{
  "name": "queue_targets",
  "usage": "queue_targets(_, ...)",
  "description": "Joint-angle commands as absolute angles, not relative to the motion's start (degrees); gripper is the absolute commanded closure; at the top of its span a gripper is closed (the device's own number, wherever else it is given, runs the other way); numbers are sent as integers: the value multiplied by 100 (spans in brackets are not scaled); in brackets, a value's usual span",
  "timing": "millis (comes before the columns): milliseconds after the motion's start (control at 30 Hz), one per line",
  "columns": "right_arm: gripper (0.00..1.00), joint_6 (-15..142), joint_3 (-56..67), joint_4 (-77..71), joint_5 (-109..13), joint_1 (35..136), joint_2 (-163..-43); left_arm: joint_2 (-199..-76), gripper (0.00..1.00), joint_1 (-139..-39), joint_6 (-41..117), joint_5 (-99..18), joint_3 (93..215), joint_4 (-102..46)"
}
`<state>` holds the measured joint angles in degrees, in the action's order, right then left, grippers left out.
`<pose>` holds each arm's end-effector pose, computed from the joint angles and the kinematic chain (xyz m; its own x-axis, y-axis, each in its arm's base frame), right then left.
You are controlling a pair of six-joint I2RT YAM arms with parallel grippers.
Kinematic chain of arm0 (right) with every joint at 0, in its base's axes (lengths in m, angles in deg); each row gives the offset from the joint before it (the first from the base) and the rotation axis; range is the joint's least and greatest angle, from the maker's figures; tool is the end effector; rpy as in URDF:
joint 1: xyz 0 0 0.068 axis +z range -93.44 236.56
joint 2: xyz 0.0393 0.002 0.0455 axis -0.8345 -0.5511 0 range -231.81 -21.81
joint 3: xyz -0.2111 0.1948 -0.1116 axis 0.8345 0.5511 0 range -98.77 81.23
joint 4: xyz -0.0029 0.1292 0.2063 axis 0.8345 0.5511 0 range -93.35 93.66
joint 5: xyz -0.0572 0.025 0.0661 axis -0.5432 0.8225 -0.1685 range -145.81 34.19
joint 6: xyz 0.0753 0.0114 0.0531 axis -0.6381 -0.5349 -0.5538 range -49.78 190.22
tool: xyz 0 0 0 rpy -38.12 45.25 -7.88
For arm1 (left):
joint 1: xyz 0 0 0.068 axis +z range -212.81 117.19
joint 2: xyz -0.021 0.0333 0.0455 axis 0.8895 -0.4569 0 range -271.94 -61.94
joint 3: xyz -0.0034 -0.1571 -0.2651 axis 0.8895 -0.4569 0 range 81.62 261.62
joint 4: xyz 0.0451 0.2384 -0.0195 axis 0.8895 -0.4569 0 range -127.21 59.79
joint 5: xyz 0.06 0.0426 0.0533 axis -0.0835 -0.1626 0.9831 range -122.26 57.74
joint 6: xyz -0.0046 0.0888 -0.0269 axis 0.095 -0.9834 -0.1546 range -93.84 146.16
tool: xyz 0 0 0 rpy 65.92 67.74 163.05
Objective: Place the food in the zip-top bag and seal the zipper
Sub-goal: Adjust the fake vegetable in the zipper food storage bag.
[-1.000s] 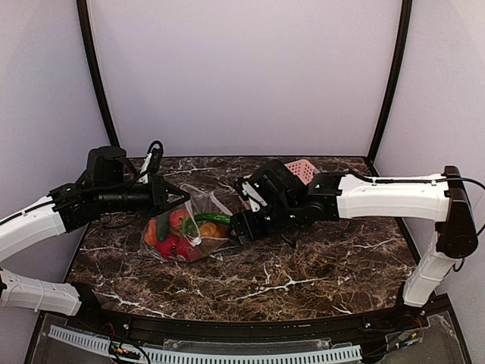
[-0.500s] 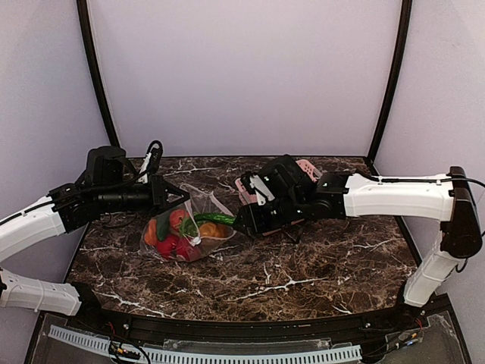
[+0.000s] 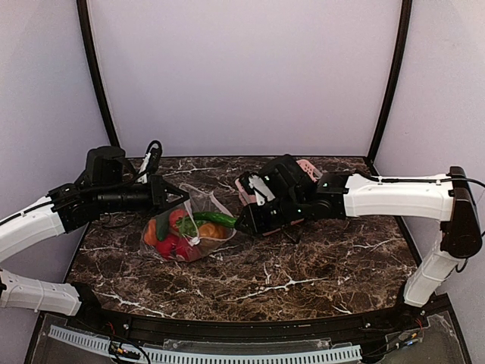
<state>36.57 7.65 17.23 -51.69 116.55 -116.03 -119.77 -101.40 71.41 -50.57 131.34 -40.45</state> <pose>0.1913 0.3431 0.2861 -0.7678 -0.2245 -0.6001 -0.5590 0.6923 0.4563 0.1693 -0.1686 0.3470 -0.7593 -0.2567 -0.5980 0.4062 0.5310 -0.7437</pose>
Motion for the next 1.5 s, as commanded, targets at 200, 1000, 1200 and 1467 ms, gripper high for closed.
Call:
queue_targets(200, 83, 3904, 126, 1583, -5086, 11676, -11947, -11917, 99, -10147, 7020, -5223, 13077, -4024)
queue_targets(1000, 84, 4383, -1413, 1877, -5480, 12149, -13507, -12230, 99, -10176, 6933, -5701, 13420, -3719)
queue_targets(1200, 77, 4406, -1272, 1828, -5489, 12150, -13287, -12200, 99, -10174, 6950, -5717, 13370, -3700)
queue_targets(1467, 45, 4379, -806, 1979, -5731, 12146, -12388, -12054, 99, -10174, 6905, -5541, 13336, -3875)
